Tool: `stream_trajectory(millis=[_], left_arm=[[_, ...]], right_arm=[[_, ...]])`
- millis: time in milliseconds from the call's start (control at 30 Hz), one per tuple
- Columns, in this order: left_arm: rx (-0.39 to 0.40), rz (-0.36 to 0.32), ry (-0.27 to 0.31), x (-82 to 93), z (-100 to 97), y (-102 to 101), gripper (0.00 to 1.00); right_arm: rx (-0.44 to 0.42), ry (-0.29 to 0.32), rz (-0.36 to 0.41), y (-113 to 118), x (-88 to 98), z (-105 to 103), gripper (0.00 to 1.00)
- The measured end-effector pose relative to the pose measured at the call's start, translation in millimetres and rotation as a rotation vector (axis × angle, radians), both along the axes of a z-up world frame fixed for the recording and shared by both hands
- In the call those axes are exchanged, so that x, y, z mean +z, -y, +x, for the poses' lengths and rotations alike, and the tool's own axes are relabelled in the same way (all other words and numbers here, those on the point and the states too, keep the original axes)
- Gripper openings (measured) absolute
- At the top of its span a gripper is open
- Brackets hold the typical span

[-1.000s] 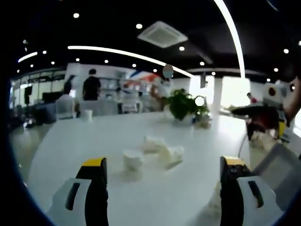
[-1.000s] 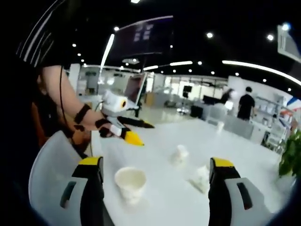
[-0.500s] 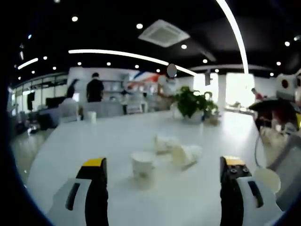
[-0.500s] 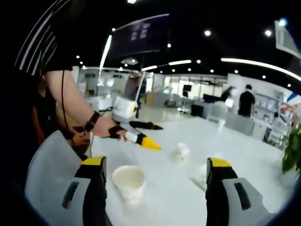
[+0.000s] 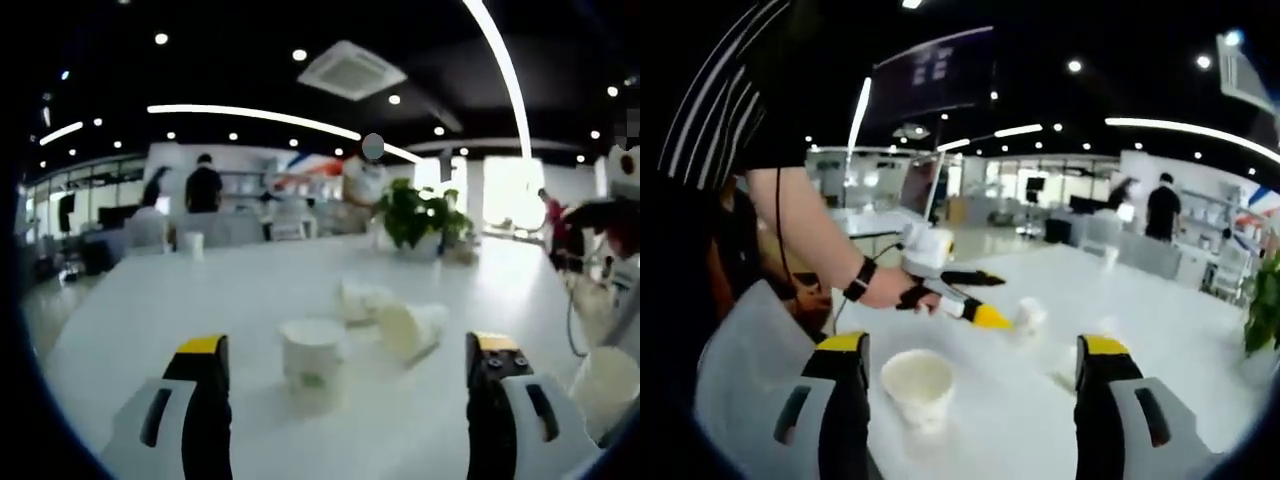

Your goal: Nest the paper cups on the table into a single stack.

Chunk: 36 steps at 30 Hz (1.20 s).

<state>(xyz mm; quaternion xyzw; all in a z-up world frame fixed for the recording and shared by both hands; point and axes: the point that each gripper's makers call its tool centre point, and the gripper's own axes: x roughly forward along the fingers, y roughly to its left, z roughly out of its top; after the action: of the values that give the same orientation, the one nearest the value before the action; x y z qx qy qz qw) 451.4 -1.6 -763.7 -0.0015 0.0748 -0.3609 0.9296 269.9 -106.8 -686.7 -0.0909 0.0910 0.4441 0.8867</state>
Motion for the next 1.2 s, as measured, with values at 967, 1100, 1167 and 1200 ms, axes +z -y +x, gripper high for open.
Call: stream_trajectory(millis=[967, 1100, 1167, 1200], left_arm=[[0.03, 0.018, 0.012, -34.2, 47.1, 11, 0.87], [0.031, 0.004, 0.01, -33.5, 50.2, 11, 0.82], [0.015, -0.035, 0.007, -30.4, 49.9, 13, 0.75], [0.013, -0.028, 0.01, -31.3, 50.5, 12, 0.7]], right_arm=[[-0.042, -0.067, 0.026, -2, -13.7, 6, 0.76], [-0.047, -0.077, 0.033, -1, -15.1, 7, 0.76], [-0.049, -0.079, 0.026, 0, -16.1, 7, 0.76], [-0.05, -0.082, 0.028, 0, -16.2, 7, 0.76]])
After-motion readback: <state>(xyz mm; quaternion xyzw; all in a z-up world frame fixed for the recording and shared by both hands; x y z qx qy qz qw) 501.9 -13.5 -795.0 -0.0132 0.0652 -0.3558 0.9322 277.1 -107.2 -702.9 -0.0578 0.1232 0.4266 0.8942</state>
